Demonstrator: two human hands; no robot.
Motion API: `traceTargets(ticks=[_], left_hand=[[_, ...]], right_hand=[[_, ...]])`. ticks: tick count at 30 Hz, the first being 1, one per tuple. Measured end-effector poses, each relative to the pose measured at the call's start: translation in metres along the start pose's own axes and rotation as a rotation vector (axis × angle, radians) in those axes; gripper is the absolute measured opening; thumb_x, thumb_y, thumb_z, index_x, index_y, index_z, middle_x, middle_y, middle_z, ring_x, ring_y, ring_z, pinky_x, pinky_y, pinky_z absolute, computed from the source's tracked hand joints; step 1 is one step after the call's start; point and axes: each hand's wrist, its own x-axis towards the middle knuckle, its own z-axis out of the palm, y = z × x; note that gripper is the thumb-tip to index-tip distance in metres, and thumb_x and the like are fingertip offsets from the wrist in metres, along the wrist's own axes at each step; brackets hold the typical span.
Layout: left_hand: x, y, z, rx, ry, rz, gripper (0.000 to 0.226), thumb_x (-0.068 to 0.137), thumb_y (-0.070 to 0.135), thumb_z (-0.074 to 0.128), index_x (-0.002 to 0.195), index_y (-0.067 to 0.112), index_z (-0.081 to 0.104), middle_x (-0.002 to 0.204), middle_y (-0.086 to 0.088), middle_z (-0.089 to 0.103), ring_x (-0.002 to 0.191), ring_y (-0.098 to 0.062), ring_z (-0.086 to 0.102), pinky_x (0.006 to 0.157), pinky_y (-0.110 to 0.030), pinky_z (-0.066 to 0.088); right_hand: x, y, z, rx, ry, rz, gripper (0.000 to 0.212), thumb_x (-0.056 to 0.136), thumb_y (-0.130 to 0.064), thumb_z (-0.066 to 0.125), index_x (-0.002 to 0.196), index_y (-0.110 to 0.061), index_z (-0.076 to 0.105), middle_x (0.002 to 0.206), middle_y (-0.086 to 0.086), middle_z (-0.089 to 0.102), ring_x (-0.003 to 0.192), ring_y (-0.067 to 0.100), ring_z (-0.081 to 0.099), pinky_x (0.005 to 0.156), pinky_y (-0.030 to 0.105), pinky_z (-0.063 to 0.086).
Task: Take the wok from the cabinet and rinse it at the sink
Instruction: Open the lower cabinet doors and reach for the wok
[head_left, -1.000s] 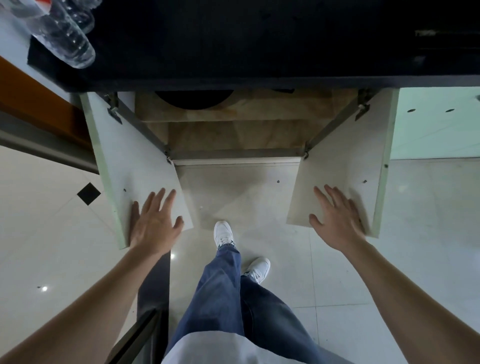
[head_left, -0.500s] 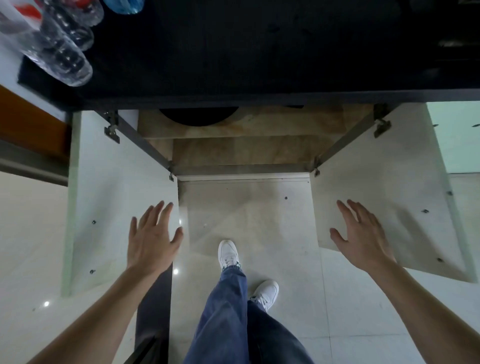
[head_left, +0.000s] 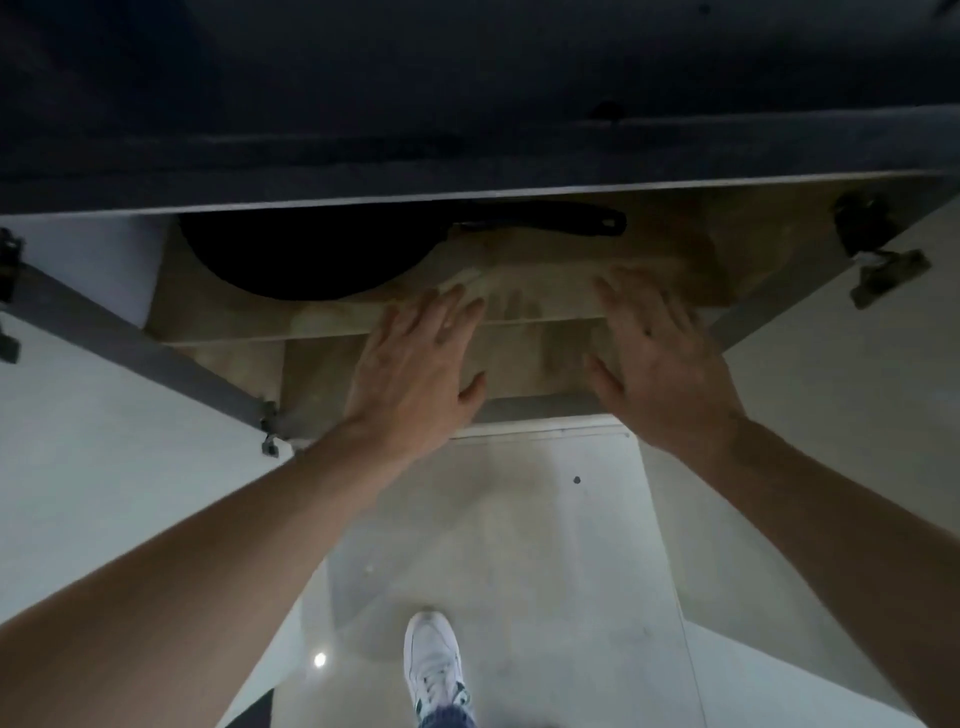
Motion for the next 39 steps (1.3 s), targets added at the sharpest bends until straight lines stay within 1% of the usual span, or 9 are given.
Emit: traceTargets(ticks=[6,12,21,25,30,32,34,36,39], left_hand=[[0.073,0.01,0.027,-0.038,0.074,0.076,0.075,0.085,0.045,0.06,0.148,0.015,0.034,0.15,-0.011,0.041,0.136,-0.033,0.04,0.114,-0.047,0.033],[0.125,0.011,0.035,-0.093,0.079,0.049,0.096,0.082,0.044,0.068,0.156,0.017,0.014,0.161,-0.011,0.023,0.145,-0.03,0.03,0.116,-0.05,0.029],[0.086,0.019,0.042,-0.228,0.035,0.006,0.079,0.093,0.039,0.053,0.156,0.015,0.012,0.164,-0.008,0.015,0.152,-0.024,0.012,0.123,-0.044,0.014],[0.049,0.034,0.044,-0.503,0.044,-0.135,0.069,0.097,0.039,0.046,0.156,0.015,0.018,0.166,-0.004,0.014,0.153,-0.02,0.01,0.124,-0.039,0.016],[0.01,0.048,0.036,-0.883,0.09,-0.403,0.064,0.1,0.036,0.046,0.156,0.017,0.021,0.165,0.002,0.019,0.149,-0.01,0.021,0.115,-0.015,0.015],[0.004,0.051,0.039,-1.057,0.06,-0.588,0.058,0.098,0.04,0.049,0.15,0.015,0.037,0.155,-0.005,0.04,0.142,-0.018,0.037,0.117,-0.028,0.028],[0.002,0.049,0.039,-1.363,-0.006,-0.797,0.047,0.094,0.043,0.055,0.124,0.008,0.061,0.125,-0.009,0.065,0.121,-0.028,0.059,0.109,-0.042,0.043],[0.002,0.046,0.04,-1.713,-0.046,-0.897,0.033,0.095,0.035,0.059,0.096,0.004,0.067,0.102,-0.009,0.072,0.102,-0.028,0.069,0.1,-0.045,0.051],[0.005,0.039,0.039,-2.023,-0.152,-0.933,0.021,0.097,0.022,0.06,0.108,0.004,0.064,0.111,-0.011,0.075,0.107,-0.022,0.071,0.098,-0.038,0.053]], right_hand=[[0.082,0.013,0.029,-0.012,0.038,0.007,0.072,0.094,-0.045,0.056,0.153,-0.014,0.03,0.15,0.018,0.043,0.131,0.036,0.048,0.103,0.049,0.047],[0.127,0.019,0.038,-0.006,0.031,0.03,0.062,0.097,-0.04,0.057,0.149,-0.014,0.037,0.142,0.021,0.052,0.124,0.038,0.055,0.095,0.048,0.05],[0.076,-0.005,0.034,0.194,0.023,0.006,0.041,0.098,-0.035,0.057,0.129,-0.008,0.056,0.114,0.016,0.064,0.091,0.031,0.067,0.071,0.036,0.055],[0.036,-0.039,0.043,0.308,0.064,0.096,0.039,0.093,-0.028,0.065,0.125,-0.005,0.061,0.108,0.018,0.067,0.079,0.032,0.07,0.068,0.036,0.058],[-0.005,-0.079,0.038,0.405,0.127,0.24,0.028,0.096,-0.027,0.06,0.114,-0.007,0.066,0.092,0.012,0.068,0.066,0.031,0.066,0.058,0.035,0.056],[-0.021,-0.092,0.032,0.445,0.098,0.307,0.029,0.092,-0.026,0.069,0.113,-0.007,0.066,0.087,0.011,0.065,0.061,0.031,0.063,0.055,0.033,0.053],[-0.037,-0.104,0.025,0.493,0.087,0.362,0.033,0.088,-0.024,0.073,0.115,-0.006,0.066,0.089,0.011,0.065,0.062,0.03,0.063,0.056,0.034,0.054],[-0.05,-0.115,0.019,0.523,0.076,0.403,0.037,0.085,-0.023,0.076,0.117,-0.007,0.066,0.093,0.009,0.064,0.063,0.026,0.062,0.059,0.033,0.054],[-0.062,-0.125,0.017,0.598,0.045,0.491,0.038,0.081,-0.021,0.08,0.115,-0.012,0.066,0.089,0.001,0.058,0.064,0.018,0.05,0.061,0.03,0.05]])
